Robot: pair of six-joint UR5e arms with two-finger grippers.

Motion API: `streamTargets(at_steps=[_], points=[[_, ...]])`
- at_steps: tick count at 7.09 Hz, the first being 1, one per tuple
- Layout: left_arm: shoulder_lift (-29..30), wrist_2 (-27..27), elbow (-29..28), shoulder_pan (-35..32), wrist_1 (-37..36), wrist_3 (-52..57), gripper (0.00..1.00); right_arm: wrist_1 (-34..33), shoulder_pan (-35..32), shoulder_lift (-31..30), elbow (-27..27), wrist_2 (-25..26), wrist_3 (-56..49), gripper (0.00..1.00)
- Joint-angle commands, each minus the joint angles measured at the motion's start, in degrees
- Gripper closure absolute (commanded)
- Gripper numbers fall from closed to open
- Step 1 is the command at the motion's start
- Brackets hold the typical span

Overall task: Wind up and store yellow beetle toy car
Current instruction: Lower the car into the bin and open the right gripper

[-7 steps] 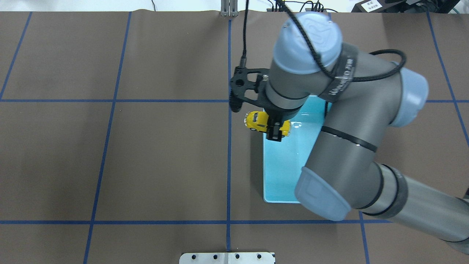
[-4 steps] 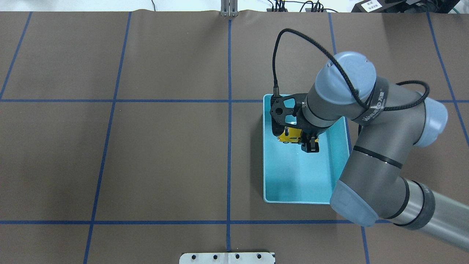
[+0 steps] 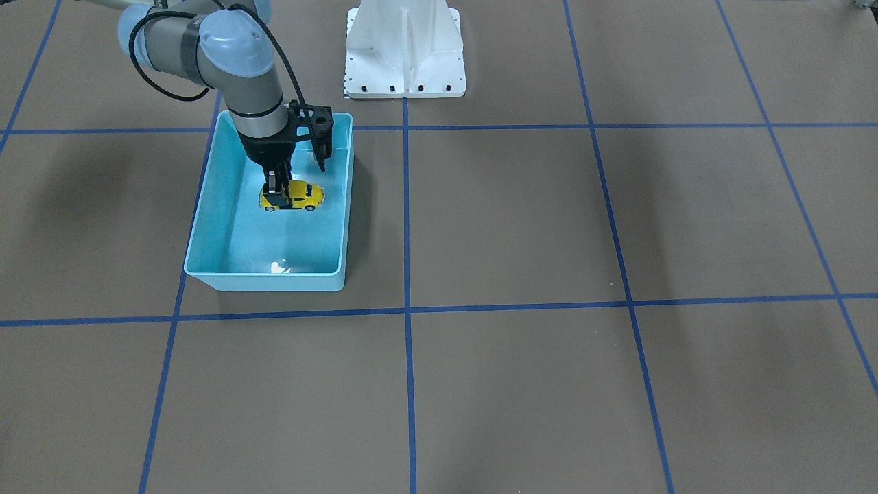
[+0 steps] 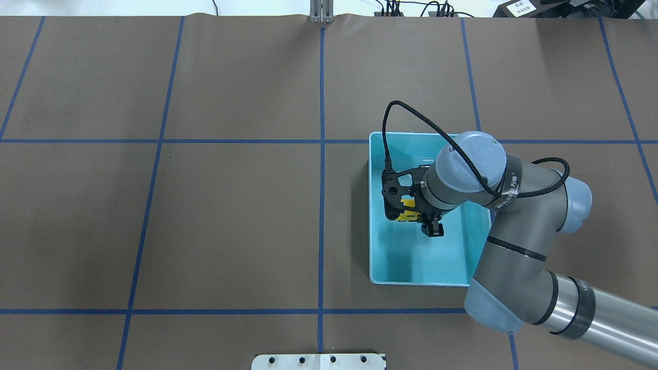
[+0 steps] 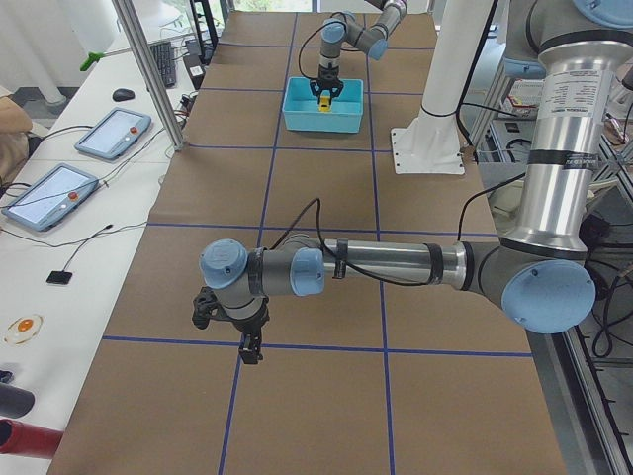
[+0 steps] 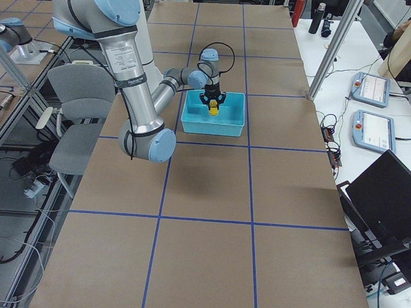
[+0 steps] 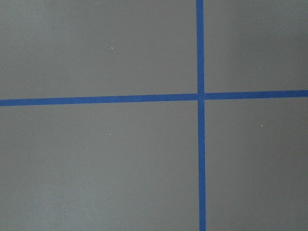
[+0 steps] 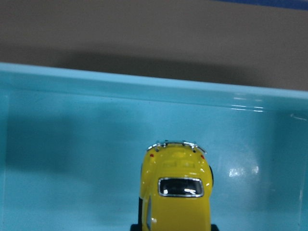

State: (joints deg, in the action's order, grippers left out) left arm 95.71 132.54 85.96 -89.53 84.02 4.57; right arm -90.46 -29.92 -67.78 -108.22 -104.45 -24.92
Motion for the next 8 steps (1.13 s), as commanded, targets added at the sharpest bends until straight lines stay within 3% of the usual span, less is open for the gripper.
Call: streamTargets(at_steps=[1,2,3,4,7,8], points=[[0.0,0.0,0.0,0.0,0.0,0.0,0.00,1.0,0.1,-1.2,0.6,-0.3,0.2,1.00],[0.0,0.0,0.0,0.0,0.0,0.0,0.00,1.1,0.7,-1.0,1.3,-0.4,0.2,1.00],[0.0,0.0,0.0,0.1,0.0,0.0,0.00,1.1,1.5,-0.6,2.0,-0.3,0.8,0.22],[0.0,0.0,0.0,0.0,-0.1,0.0,0.00,1.2,1.6,-0.4,2.0,-0.5,0.8,0.00],[0.0,0.0,0.0,0.0,0.0,0.0,0.00,1.2,0.5,-0.9,-0.7,-1.1,0.8,0.00],[0.0,0.0,0.0,0.0,0.0,0.0,0.00,1.1,-2.6,-1.0,-2.7,-4.6,0.9,0.00]])
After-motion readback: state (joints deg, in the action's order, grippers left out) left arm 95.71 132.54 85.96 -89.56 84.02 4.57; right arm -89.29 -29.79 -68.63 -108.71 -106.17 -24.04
